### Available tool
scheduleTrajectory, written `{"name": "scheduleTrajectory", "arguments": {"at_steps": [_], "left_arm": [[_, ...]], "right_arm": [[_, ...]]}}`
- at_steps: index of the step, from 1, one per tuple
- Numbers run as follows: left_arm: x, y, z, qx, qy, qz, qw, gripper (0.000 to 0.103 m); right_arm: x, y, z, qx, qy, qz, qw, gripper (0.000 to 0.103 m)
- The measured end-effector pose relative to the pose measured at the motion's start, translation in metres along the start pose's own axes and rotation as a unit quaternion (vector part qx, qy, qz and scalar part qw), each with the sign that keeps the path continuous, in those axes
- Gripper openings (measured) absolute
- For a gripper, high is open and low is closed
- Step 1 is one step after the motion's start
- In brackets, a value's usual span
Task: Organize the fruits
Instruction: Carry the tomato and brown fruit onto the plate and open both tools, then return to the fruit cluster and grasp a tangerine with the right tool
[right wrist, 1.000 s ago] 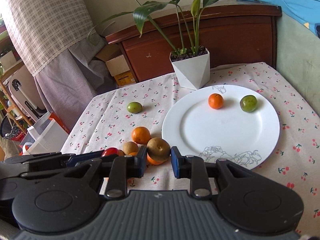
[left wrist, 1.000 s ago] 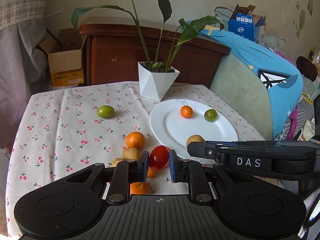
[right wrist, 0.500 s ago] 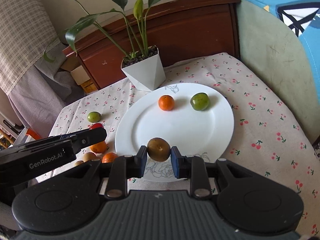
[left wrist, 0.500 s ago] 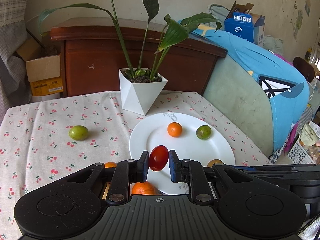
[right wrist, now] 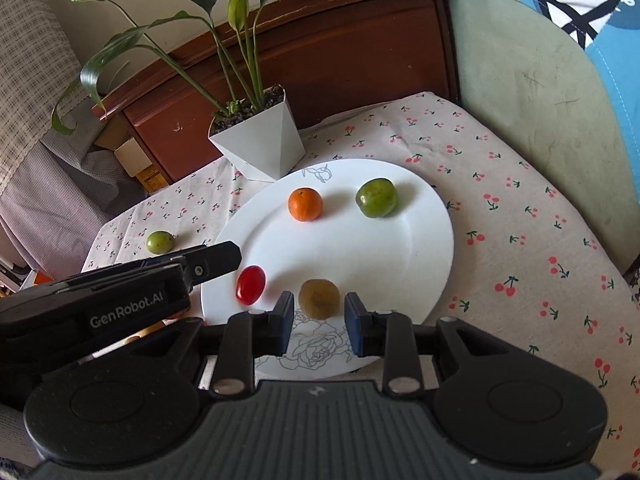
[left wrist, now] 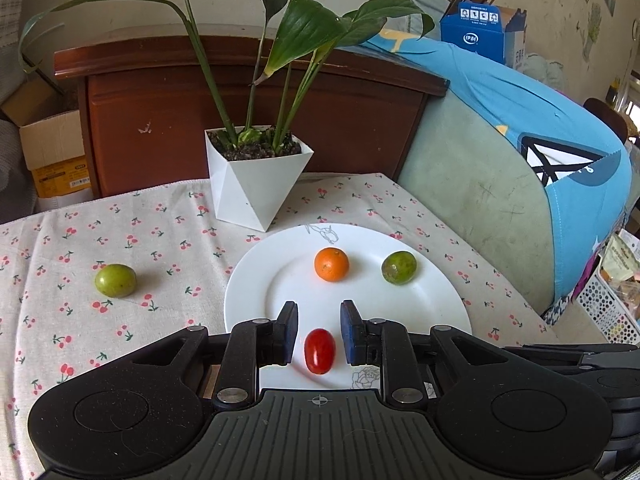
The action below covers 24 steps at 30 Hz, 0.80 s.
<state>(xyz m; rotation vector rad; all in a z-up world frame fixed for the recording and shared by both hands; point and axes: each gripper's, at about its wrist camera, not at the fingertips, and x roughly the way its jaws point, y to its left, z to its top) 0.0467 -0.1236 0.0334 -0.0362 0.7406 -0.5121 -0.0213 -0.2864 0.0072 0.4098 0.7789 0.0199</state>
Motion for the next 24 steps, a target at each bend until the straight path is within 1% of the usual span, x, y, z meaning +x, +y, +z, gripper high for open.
{"name": "scheduleTrajectory", "arguments": {"at_steps": [1, 3, 4, 6, 7, 8, 11, 12, 14, 18, 24], "left_arm": [[-0.001, 0.0, 0.001, -0.003, -0.001, -0.001, 1.0, 0.027], [-0.003, 0.0, 0.002, -0.005, -0.004, 0.0, 1.0, 0.039], [-0.005, 0.0, 0.003, -0.005, -0.007, 0.001, 1.0, 0.041], [-0.007, 0.001, 0.006, -0.006, -0.009, 0.004, 0.9999, 0.051], [-0.008, 0.001, 0.007, -0.009, -0.009, 0.004, 0.9999, 0.053], [-0.01, 0.002, 0.008, -0.012, -0.008, 0.002, 0.9999, 0.058], [-0.016, 0.002, 0.01, -0.013, -0.008, 0.003, 0.9999, 0.064], [-0.018, 0.002, 0.011, -0.01, -0.007, 0.005, 0.9999, 0.067], [-0.023, 0.001, 0.012, -0.002, -0.008, 0.011, 0.9999, 0.07], [-0.035, 0.003, 0.013, 0.005, -0.007, 0.013, 0.9999, 0.074], [-0.055, 0.014, 0.011, 0.007, -0.01, 0.018, 0.9998, 0.076]], "right_arm": [[0.0, 0.0, 0.001, 0.001, -0.001, 0.0, 1.0, 0.029], [-0.001, 0.001, 0.001, -0.002, -0.006, 0.0, 1.0, 0.03], [-0.002, 0.002, 0.002, -0.005, -0.009, 0.001, 1.0, 0.031], [-0.003, 0.003, 0.002, -0.005, -0.011, 0.006, 1.0, 0.033], [-0.003, 0.003, 0.002, -0.003, -0.012, 0.008, 1.0, 0.038], [-0.004, 0.004, 0.002, -0.003, -0.014, 0.009, 1.0, 0.042], [-0.006, 0.007, 0.002, -0.015, -0.022, 0.004, 1.0, 0.043], [-0.007, 0.007, 0.002, -0.015, -0.022, 0.005, 1.0, 0.044], [-0.007, 0.008, 0.002, -0.011, -0.019, 0.012, 1.0, 0.054], [-0.01, 0.015, 0.001, -0.023, -0.021, 0.014, 0.999, 0.054], [-0.015, 0.024, -0.003, -0.031, -0.024, 0.022, 0.999, 0.056]]}}
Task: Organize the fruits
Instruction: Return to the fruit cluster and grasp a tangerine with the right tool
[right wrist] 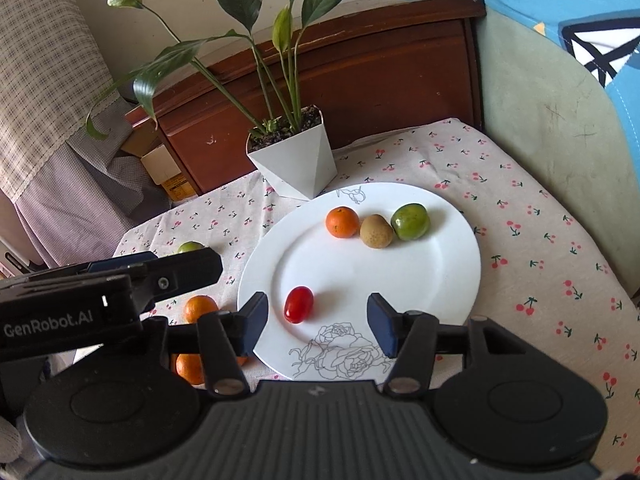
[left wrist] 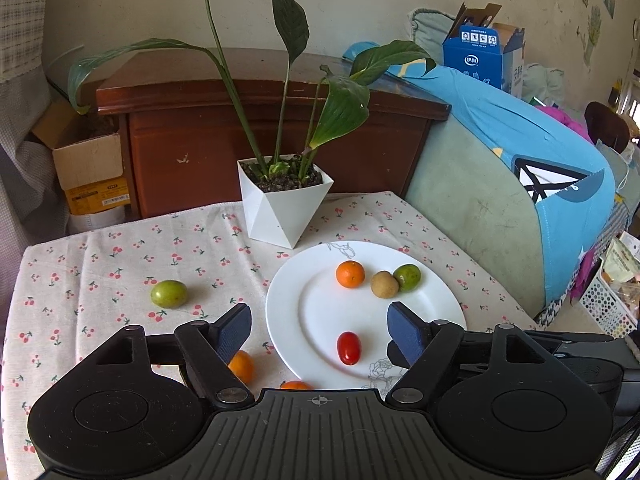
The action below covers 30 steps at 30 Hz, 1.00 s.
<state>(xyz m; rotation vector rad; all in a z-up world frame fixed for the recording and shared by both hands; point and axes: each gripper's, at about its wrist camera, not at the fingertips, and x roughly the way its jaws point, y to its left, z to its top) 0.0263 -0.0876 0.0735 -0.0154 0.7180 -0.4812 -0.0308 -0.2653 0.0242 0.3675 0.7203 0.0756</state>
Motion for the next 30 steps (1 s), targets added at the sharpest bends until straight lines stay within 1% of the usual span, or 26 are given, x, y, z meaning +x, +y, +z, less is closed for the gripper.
{"name": "scheduleTrajectory", "arguments": {"at_steps": [3, 6, 12, 16, 19, 23, 27, 30], "left_arm": [[-0.011, 0.01, -0.004, -0.006, -0.001, 0.009, 0.9999, 0.079], [-0.02, 0.019, -0.009, -0.009, -0.003, 0.021, 0.9997, 0.079], [-0.036, 0.04, -0.017, -0.04, -0.005, 0.036, 0.9985, 0.079], [-0.045, 0.056, -0.023, -0.066, -0.006, 0.049, 0.9966, 0.079], [-0.051, 0.064, -0.029, -0.076, -0.005, 0.059, 0.9953, 0.079], [-0.056, 0.072, -0.041, -0.085, 0.002, 0.071, 0.9938, 0.079], [-0.058, 0.08, -0.049, -0.089, 0.01, 0.086, 0.9922, 0.076], [-0.058, 0.086, -0.054, -0.092, 0.016, 0.09, 0.9915, 0.076]], "right_arm": [[-0.003, 0.006, -0.003, -0.005, -0.001, 0.005, 1.0, 0.056], [-0.007, 0.011, -0.005, -0.009, -0.004, 0.013, 1.0, 0.056], [-0.014, 0.021, -0.01, -0.024, -0.009, 0.03, 0.999, 0.056], [-0.017, 0.03, -0.018, -0.031, -0.007, 0.046, 0.998, 0.056], [-0.019, 0.037, -0.027, -0.042, -0.004, 0.057, 0.997, 0.056], [-0.016, 0.049, -0.038, -0.057, 0.008, 0.078, 0.995, 0.055], [-0.009, 0.061, -0.049, -0.072, 0.025, 0.1, 0.992, 0.054], [-0.003, 0.071, -0.058, -0.089, 0.038, 0.112, 0.989, 0.048]]}}
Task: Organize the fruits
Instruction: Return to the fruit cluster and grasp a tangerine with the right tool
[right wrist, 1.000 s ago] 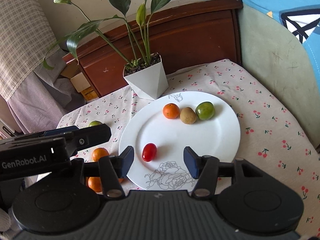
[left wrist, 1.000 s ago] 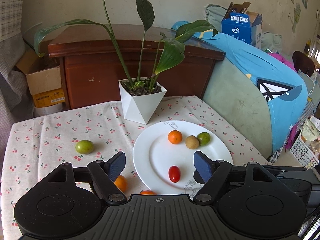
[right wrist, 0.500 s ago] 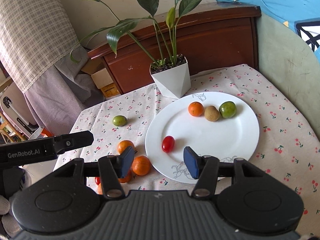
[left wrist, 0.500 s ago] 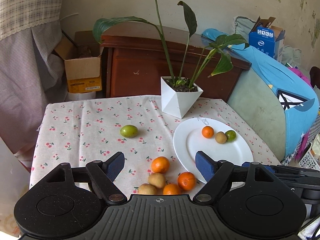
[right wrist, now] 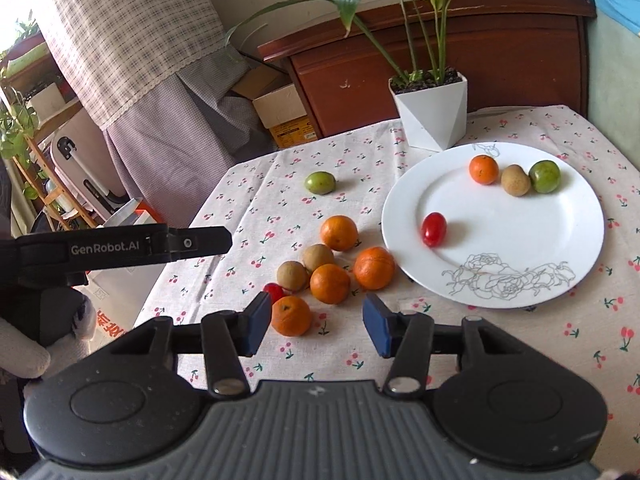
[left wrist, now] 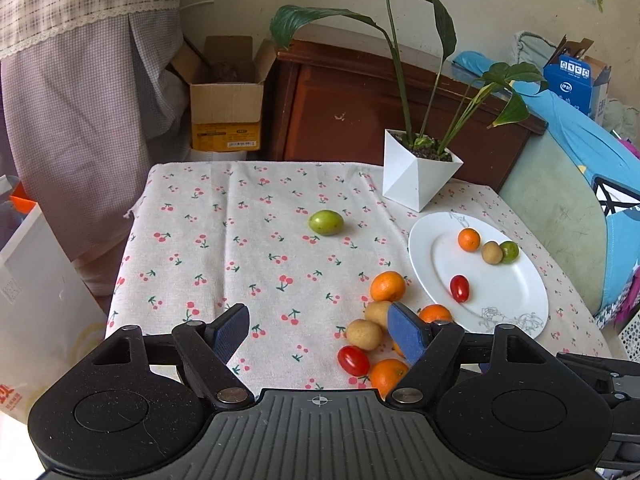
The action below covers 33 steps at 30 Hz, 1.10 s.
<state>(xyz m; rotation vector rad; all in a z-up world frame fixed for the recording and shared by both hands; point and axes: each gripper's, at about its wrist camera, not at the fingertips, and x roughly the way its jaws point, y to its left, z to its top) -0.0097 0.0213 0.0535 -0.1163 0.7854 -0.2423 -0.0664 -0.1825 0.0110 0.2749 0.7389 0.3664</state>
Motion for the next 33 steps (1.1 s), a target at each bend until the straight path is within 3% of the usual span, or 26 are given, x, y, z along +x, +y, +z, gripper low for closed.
{"name": "scheduleTrajectory", "arguments": {"at_steps": [10, 15, 17, 25, 33], "left_arm": [[0.007, 0.009, -0.01, 0.0, 0.018, 0.012, 0.9998, 0.069], [0.01, 0.011, -0.013, -0.002, 0.023, 0.011, 0.9997, 0.067], [0.011, 0.01, -0.013, -0.002, 0.026, 0.01, 0.9996, 0.067], [0.017, 0.006, -0.018, 0.009, 0.039, 0.0, 0.9992, 0.064], [0.028, -0.007, -0.027, 0.029, 0.055, -0.021, 0.9978, 0.053]], "right_arm": [[0.03, 0.022, -0.005, -0.051, 0.02, 0.01, 0.998, 0.045], [0.041, 0.025, -0.009, -0.062, 0.027, 0.003, 0.998, 0.041], [0.045, 0.027, -0.01, -0.07, 0.028, -0.005, 0.997, 0.034], [0.04, 0.02, -0.011, -0.066, 0.03, -0.012, 0.997, 0.029], [0.02, -0.001, -0.009, -0.028, 0.022, -0.032, 0.999, 0.029]]}}
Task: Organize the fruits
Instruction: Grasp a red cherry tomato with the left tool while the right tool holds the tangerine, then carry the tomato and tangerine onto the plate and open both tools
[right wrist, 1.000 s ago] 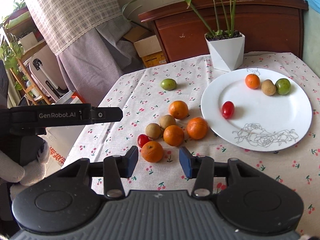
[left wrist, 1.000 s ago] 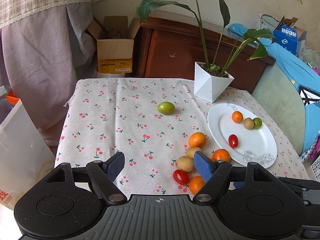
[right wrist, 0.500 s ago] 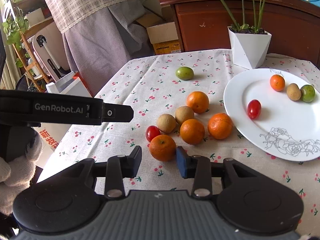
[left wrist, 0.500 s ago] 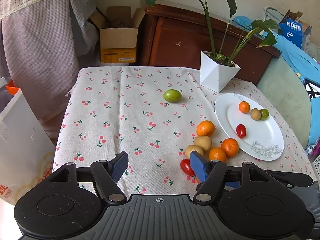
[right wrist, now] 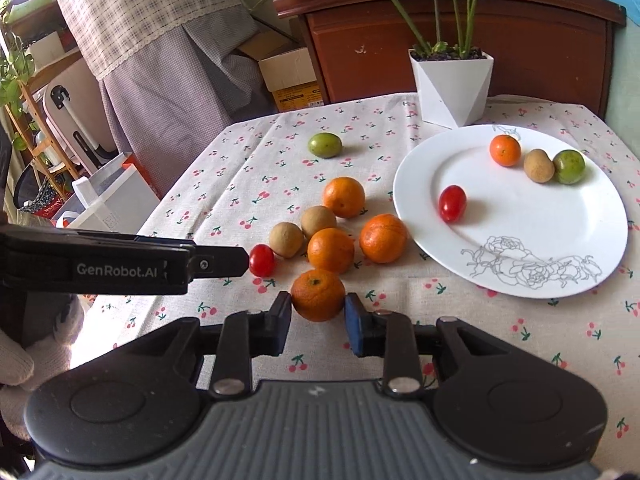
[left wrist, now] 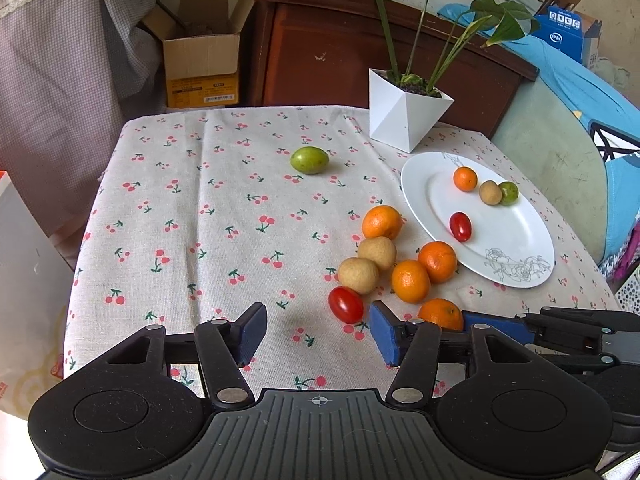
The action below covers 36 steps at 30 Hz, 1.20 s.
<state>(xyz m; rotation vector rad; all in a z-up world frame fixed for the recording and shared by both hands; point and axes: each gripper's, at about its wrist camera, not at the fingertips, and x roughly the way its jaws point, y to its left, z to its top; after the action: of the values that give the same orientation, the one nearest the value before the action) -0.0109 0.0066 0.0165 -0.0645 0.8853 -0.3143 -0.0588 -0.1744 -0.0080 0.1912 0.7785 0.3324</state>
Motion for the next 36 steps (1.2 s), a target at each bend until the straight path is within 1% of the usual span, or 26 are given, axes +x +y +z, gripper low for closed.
{"name": "scheduleTrajectory", "arguments": {"at_steps": [4, 8, 10, 13, 15, 19, 21, 24, 31, 36], "left_arm": [[0.009, -0.01, -0.002, 0.017, 0.002, -0.009, 0.9998, 0.046], [0.016, -0.016, -0.004, 0.034, -0.003, -0.003, 0.9994, 0.04], [0.017, -0.016, -0.003, 0.034, -0.006, -0.004, 0.9994, 0.039], [0.019, -0.016, -0.002, 0.033, -0.009, -0.003, 0.9994, 0.038], [0.019, -0.017, -0.002, 0.039, -0.011, -0.003, 0.9992, 0.029], [0.02, -0.022, -0.004, 0.051, -0.011, -0.005, 0.9986, 0.027], [0.02, -0.023, -0.004, 0.057, -0.011, -0.003, 0.9983, 0.022], [0.02, -0.023, -0.004, 0.059, -0.013, -0.005, 0.9982, 0.017], [0.016, -0.024, -0.005, 0.049, -0.017, -0.006, 0.9986, 0.016], [0.0, -0.026, 0.003, 0.042, -0.044, -0.014, 0.9981, 0.016]], "right_arm": [[-0.002, -0.008, 0.0, 0.019, 0.0, -0.014, 1.0, 0.029], [0.0, -0.016, 0.0, 0.044, 0.006, -0.016, 0.999, 0.029], [0.001, -0.018, 0.0, 0.051, 0.006, -0.015, 0.999, 0.029], [0.001, -0.018, -0.001, 0.051, 0.005, -0.015, 0.999, 0.029], [0.001, -0.018, -0.001, 0.052, 0.006, -0.014, 0.999, 0.03], [0.002, -0.018, -0.001, 0.058, 0.006, -0.011, 0.998, 0.031], [0.003, -0.018, -0.001, 0.058, 0.007, -0.011, 0.998, 0.032], [0.003, -0.018, -0.001, 0.055, 0.008, -0.013, 0.998, 0.031], [0.002, -0.018, 0.0, 0.051, 0.006, -0.013, 0.999, 0.029], [-0.009, -0.02, 0.006, 0.057, -0.014, -0.012, 0.998, 0.029]]}}
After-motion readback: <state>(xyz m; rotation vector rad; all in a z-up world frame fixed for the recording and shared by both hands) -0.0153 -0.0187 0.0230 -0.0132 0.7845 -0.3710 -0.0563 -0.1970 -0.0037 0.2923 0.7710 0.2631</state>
